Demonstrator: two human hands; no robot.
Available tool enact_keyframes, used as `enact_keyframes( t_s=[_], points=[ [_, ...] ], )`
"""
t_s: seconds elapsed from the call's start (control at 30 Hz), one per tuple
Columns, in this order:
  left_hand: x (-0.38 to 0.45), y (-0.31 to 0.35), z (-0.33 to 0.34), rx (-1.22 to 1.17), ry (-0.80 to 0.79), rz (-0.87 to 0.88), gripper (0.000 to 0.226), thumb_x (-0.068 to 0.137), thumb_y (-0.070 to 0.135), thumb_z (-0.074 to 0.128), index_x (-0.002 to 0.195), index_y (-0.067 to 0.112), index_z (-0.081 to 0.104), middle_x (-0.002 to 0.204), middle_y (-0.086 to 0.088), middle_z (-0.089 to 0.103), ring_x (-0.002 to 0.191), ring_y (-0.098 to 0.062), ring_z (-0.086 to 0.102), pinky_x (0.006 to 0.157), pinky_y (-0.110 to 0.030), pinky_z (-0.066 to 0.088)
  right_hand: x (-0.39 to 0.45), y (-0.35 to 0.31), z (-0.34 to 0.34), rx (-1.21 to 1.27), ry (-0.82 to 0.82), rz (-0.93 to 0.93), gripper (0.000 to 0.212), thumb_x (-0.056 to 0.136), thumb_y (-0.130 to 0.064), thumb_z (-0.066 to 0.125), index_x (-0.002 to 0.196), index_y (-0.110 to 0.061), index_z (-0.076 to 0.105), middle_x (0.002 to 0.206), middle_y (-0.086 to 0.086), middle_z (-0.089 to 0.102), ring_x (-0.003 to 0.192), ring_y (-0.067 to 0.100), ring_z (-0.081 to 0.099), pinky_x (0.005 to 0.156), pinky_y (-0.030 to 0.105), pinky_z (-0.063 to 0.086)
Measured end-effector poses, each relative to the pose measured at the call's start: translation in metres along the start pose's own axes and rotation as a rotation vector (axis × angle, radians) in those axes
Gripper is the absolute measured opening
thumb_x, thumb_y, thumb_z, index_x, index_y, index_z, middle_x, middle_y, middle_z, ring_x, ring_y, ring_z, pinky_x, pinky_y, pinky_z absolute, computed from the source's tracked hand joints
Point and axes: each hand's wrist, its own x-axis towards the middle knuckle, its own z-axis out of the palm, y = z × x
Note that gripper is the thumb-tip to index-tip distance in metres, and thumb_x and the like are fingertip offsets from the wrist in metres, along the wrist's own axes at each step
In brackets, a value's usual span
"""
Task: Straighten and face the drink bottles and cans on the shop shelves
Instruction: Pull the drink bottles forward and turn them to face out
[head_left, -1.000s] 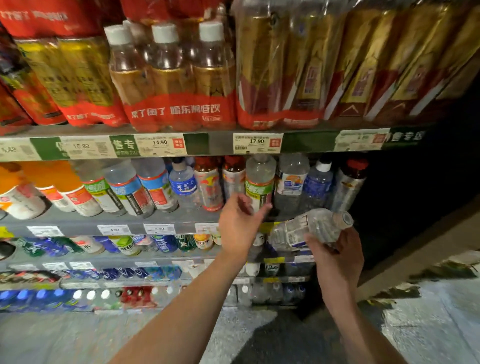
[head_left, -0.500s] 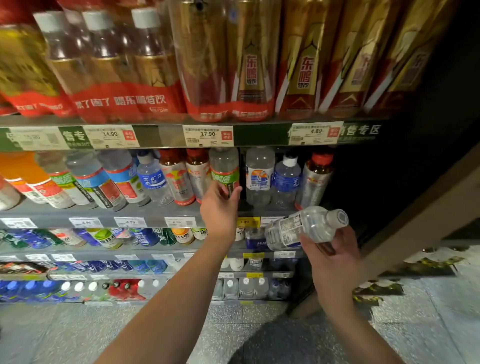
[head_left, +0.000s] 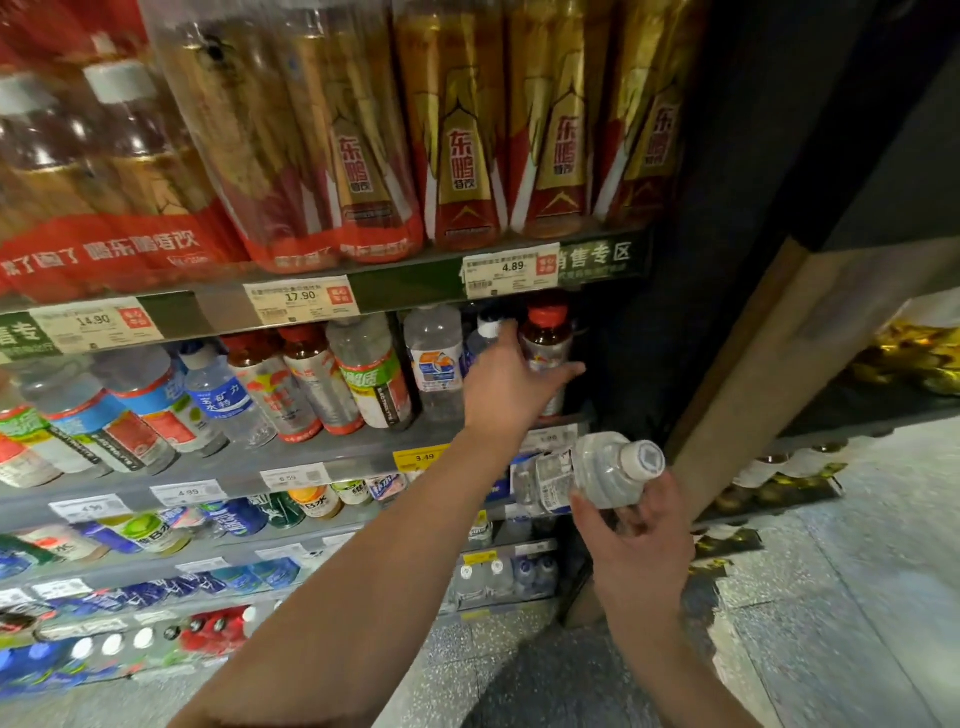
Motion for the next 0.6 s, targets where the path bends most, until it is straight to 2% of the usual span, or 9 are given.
enact_keyframes(
  t_s=[0.07,0.13,0.2,0.27,0.3,0.4,0.5,0.57,0.6],
  points=[
    [0.004,0.009,0.005,0.018,0.022,-0.062,0.07,0.067,0.061,0.081,0.116,0.017,0.057,0.103,-0.007,0.073,0.101,-0.031,0.068,0.074,-0.037,0.052,0.0,0.0,-0.005,-0.001,0.013,0.006,0.053,0.069,-0.04,0.089,0.112,-0.052,0.061,0.102,-0.024,0.071,0.092,-0.008,0.066,0.077,0.004,0.049],
    [0.004,0.013,0.008,0.02,0.04,-0.079,0.065,0.067,0.055,0.082,0.114,0.016,0.059,0.106,-0.007,0.072,0.102,-0.031,0.068,0.077,-0.038,0.054,0.0,0.001,-0.009,-0.026,0.022,0.01,0.053,0.068,-0.041,0.088,0.11,-0.055,0.06,0.096,-0.027,0.07,0.084,-0.011,0.064,0.072,0.001,0.046],
    [-0.003,0.012,0.009,-0.015,0.077,-0.031,0.062,0.066,0.05,0.084,0.113,0.018,0.059,0.109,-0.005,0.069,0.102,-0.028,0.066,0.078,-0.036,0.054,-0.001,0.002,-0.012,-0.058,0.031,-0.009,0.061,0.07,-0.03,0.089,0.112,-0.06,0.057,0.105,-0.031,0.068,0.096,-0.013,0.063,0.078,-0.002,0.044],
    [-0.017,0.006,0.01,-0.066,0.119,0.049,0.064,0.064,0.047,0.086,0.114,0.019,0.057,0.114,-0.002,0.06,0.102,-0.024,0.062,0.078,-0.03,0.05,0.001,-0.002,-0.013,-0.063,0.038,-0.031,0.066,0.07,-0.026,0.089,0.119,-0.056,0.057,0.112,-0.032,0.066,0.104,-0.012,0.062,0.084,-0.002,0.042],
    [-0.026,0.002,0.009,-0.09,0.119,0.072,0.066,0.064,0.046,0.087,0.115,0.021,0.054,0.114,0.0,0.058,0.101,-0.022,0.061,0.077,-0.028,0.048,0.003,-0.004,-0.014,-0.054,0.042,-0.038,0.065,0.07,-0.03,0.089,0.122,-0.051,0.057,0.114,-0.03,0.066,0.107,-0.011,0.061,0.087,-0.001,0.042],
    [-0.051,-0.012,0.004,-0.171,0.084,0.04,0.062,0.066,0.045,0.088,0.11,0.032,0.047,0.104,0.006,0.068,0.093,-0.017,0.067,0.074,-0.029,0.054,0.012,-0.01,-0.012,-0.081,0.039,-0.057,0.068,0.067,-0.049,0.081,0.129,-0.044,0.056,0.121,-0.028,0.064,0.116,-0.009,0.058,0.095,0.004,0.043],
    [-0.065,-0.02,-0.013,-0.354,0.161,-0.049,0.06,0.061,0.055,0.086,0.105,0.041,0.047,0.095,0.015,0.07,0.087,-0.003,0.067,0.077,-0.023,0.056,0.023,-0.015,-0.006,-0.118,0.051,-0.054,0.07,0.067,-0.057,0.08,0.131,-0.048,0.053,0.125,-0.025,0.064,0.12,-0.002,0.059,0.102,0.026,0.051],
    [-0.07,-0.024,-0.026,-0.46,0.231,-0.073,0.06,0.058,0.06,0.084,0.104,0.04,0.051,0.09,0.018,0.069,0.087,0.001,0.067,0.077,-0.014,0.053,0.031,-0.02,0.0,-0.16,0.075,-0.118,0.069,0.07,-0.056,0.078,0.132,-0.053,0.049,0.126,-0.025,0.062,0.118,-0.002,0.06,0.097,0.025,0.053],
    [-0.073,-0.027,-0.032,-0.51,0.266,-0.086,0.059,0.058,0.058,0.085,0.103,0.038,0.053,0.087,0.018,0.069,0.086,0.001,0.068,0.077,-0.012,0.052,0.035,-0.021,0.003,-0.171,0.079,-0.145,0.069,0.072,-0.056,0.077,0.134,-0.049,0.049,0.127,-0.024,0.062,0.118,-0.003,0.059,0.097,0.025,0.054]
  ],
)
